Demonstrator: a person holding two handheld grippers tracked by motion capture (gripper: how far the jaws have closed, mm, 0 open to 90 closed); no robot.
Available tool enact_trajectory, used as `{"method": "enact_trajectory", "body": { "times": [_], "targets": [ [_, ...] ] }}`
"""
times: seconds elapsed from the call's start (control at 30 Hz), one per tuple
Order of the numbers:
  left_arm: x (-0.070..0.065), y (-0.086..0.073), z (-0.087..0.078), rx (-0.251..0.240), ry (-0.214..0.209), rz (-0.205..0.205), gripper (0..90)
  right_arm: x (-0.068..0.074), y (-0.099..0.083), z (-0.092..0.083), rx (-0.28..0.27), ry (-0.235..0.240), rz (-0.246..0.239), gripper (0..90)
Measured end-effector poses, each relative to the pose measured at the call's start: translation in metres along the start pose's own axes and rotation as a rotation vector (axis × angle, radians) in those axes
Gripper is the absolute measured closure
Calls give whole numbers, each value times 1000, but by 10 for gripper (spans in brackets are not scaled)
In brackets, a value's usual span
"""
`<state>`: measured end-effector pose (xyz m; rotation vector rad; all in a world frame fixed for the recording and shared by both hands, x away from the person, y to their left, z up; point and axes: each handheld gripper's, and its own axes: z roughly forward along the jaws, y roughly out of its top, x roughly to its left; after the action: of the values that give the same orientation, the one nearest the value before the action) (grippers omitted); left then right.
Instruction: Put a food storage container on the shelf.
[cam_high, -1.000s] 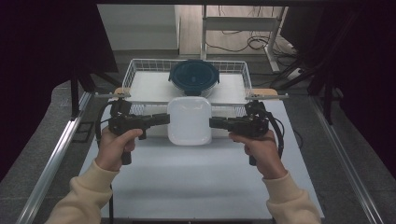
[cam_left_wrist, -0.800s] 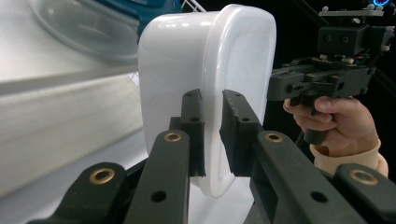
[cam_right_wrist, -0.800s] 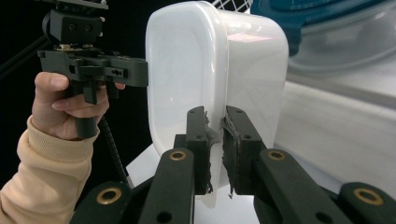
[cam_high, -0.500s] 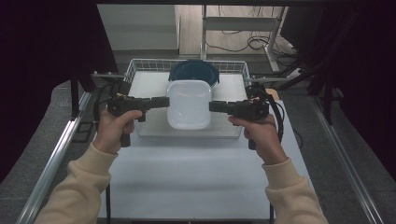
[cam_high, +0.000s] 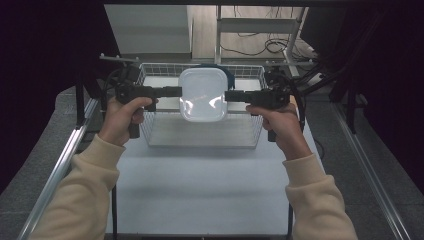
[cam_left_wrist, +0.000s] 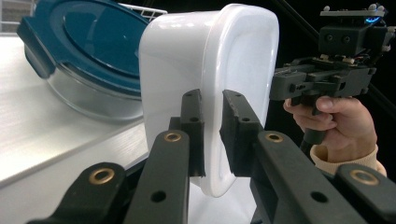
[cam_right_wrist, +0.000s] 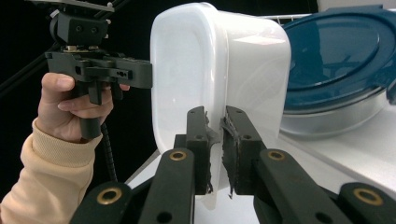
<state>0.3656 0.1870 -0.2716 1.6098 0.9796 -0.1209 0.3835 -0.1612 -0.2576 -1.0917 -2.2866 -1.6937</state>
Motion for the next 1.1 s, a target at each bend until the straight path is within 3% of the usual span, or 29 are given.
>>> {"method": "enact_trajectory", "body": {
  "times": [0.43, 0.57, 0.73, 1.1],
  "targets": [
    [-3, 42, -1, 2, 7, 7, 796, -2, 35, -3, -22, 12, 7, 809],
    [-1, 55, 2, 13, 19, 15, 796, -6, 47, -3, -15, 1, 11, 809],
    [5, 69, 9, 31, 25, -7, 796, -16, 56, 1, -7, -7, 37, 808],
    [22, 79, 23, 39, 38, -50, 795, -36, 68, 9, 7, -12, 88, 806]
  ]
}}
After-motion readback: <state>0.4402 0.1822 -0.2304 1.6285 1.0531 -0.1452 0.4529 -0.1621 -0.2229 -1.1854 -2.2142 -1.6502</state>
